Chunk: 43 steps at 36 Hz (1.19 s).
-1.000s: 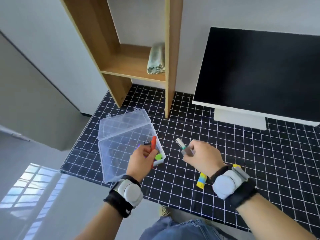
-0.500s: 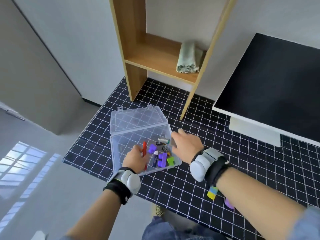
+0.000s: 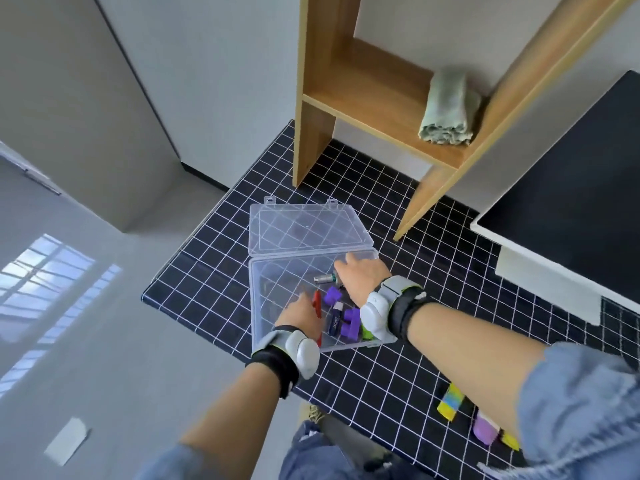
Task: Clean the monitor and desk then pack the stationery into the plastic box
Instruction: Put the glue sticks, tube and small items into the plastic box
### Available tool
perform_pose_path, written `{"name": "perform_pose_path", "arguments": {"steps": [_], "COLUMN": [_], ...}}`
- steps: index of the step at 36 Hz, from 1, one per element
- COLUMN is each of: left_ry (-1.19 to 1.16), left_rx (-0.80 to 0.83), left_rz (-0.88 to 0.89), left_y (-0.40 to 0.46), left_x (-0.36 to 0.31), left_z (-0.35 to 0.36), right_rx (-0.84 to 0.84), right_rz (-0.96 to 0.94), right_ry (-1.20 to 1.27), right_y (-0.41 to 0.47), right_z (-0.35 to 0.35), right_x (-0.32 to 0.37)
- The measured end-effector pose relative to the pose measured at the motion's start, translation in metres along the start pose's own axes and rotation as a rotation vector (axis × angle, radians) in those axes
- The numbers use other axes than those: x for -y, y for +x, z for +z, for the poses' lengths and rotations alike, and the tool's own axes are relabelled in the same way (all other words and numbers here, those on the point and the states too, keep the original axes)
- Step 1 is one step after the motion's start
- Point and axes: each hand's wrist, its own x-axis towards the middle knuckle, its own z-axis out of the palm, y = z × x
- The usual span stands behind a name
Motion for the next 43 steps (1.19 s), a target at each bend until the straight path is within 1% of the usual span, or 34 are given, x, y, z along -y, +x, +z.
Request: {"name": "perform_pose_path", "arguments": {"steps": [3, 8, 12, 18, 28, 32, 37, 42, 43], "left_ry": [-0.01, -0.018, -0.001, -0.007, -0.027, -0.042, -0.042, -0.108, -0.116], "left_rx": [0.019, 0.044, 0.044, 0.088, 0.142, 0.112, 0.073, -0.017, -0.03], "left_rz": [-0.023, -0.036, -0.023, -0.023, -0.044, -0.037, 0.014, 0.072, 0.108], "left_y": [0.004, 0.008, 0.008, 0.003, -0.005, -0.008, -0.017, -0.027, -0.032], "left_x": [0.002, 0.002, 0.003, 0.002, -0.003, -0.004, -0.013, -0.018, -0.024], "left_z": [0.004, 0.007, 0.009, 0.005, -0.002, -0.004, -0.009, -0.012, -0.013], "right_rx": [0.07, 0.162, 0.194, 0.156, 0.156, 0.063, -0.206, -0.394, -0.421], "right_rz": [0.011, 0.083, 0.105, 0.126, 0.188, 0.186, 0.192, 0.23, 0.259], "right_ry": [0.011, 0.095, 0.145, 0.186, 0.233, 0.247, 0.345, 0.473, 0.5], "right_y": [0.013, 0.03, 0.033, 0.031, 0.02, 0.003, -0.033, -0.066, -0.076], "right_z": [0.006, 0.014, 0.018, 0.029, 0.024, 0.022, 0.03, 0.036, 0.037], "right_x": [0.001, 0.003, 0.008, 0.011, 0.01, 0.009, -0.006, -0.019, -0.023]}}
